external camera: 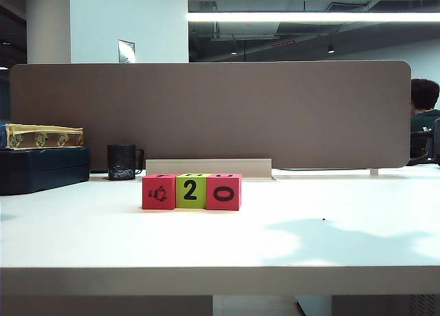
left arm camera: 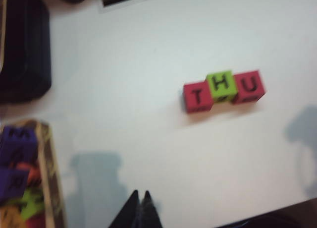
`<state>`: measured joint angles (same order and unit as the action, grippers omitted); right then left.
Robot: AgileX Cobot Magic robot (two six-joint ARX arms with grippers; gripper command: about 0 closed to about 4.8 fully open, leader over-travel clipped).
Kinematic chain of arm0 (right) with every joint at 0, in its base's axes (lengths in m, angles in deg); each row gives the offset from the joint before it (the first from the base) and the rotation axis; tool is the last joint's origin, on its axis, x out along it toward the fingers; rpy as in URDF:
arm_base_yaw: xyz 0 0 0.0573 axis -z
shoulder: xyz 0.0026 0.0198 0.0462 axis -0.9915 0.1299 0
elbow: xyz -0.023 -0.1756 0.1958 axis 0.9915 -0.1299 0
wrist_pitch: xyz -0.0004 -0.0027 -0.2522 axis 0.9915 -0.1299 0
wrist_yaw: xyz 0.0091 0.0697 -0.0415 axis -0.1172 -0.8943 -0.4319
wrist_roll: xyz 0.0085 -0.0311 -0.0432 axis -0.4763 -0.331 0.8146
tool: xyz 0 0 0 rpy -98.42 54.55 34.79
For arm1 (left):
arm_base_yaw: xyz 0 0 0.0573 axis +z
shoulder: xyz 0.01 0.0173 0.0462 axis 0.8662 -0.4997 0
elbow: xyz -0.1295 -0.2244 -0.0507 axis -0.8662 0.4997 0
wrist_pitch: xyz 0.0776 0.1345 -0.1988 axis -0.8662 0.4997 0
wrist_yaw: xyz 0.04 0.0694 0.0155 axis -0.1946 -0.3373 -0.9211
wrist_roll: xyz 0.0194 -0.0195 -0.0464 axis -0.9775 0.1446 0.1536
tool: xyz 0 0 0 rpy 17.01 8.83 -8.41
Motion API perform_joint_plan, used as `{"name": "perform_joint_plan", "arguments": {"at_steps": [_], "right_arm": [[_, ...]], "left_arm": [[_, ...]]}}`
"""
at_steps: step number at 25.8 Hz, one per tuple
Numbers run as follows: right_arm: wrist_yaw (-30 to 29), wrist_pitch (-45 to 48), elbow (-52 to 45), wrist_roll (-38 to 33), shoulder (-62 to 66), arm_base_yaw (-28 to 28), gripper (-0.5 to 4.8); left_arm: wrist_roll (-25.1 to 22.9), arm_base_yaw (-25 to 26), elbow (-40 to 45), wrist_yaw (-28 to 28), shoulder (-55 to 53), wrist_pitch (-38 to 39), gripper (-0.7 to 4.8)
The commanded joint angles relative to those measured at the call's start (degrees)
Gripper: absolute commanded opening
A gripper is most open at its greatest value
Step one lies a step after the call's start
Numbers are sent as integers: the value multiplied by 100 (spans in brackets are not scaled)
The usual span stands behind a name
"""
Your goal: Select the appropriate blocks from the scattered letter blocks on the table and arrange them in a row to spell out "THU".
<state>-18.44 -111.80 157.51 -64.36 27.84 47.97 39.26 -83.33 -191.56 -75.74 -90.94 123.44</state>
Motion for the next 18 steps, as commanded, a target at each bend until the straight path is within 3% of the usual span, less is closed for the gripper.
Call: {"name": "perform_joint_plan", "arguments": {"at_steps": [1, 5, 7, 9, 14, 18], "right_arm": [[258, 162, -767, -153, -632, -9, -9], [260, 798, -2155, -422, -1519, -4, -9], [256, 1523, -3217, -444, -2103, -4, -9], [258, 2041, -3926, -439, -2472, -4, -9], [481, 3379, -5602, -463, -3174, 2, -9], [863, 4494, -6872, -457, -3467, 7, -8]], "left_arm": [[129, 9, 1300, -179, 728, -737, -6], [289, 9, 3178, -177, 1687, -1956, -6], [289, 9, 4487, -164, 2258, -2769, -6], [289, 9, 5217, -131, 2503, -3202, -6], [278, 11, 6502, -136, 2662, -4092, -6], [232, 22, 7501, -289, 2664, -5235, -6]]}}
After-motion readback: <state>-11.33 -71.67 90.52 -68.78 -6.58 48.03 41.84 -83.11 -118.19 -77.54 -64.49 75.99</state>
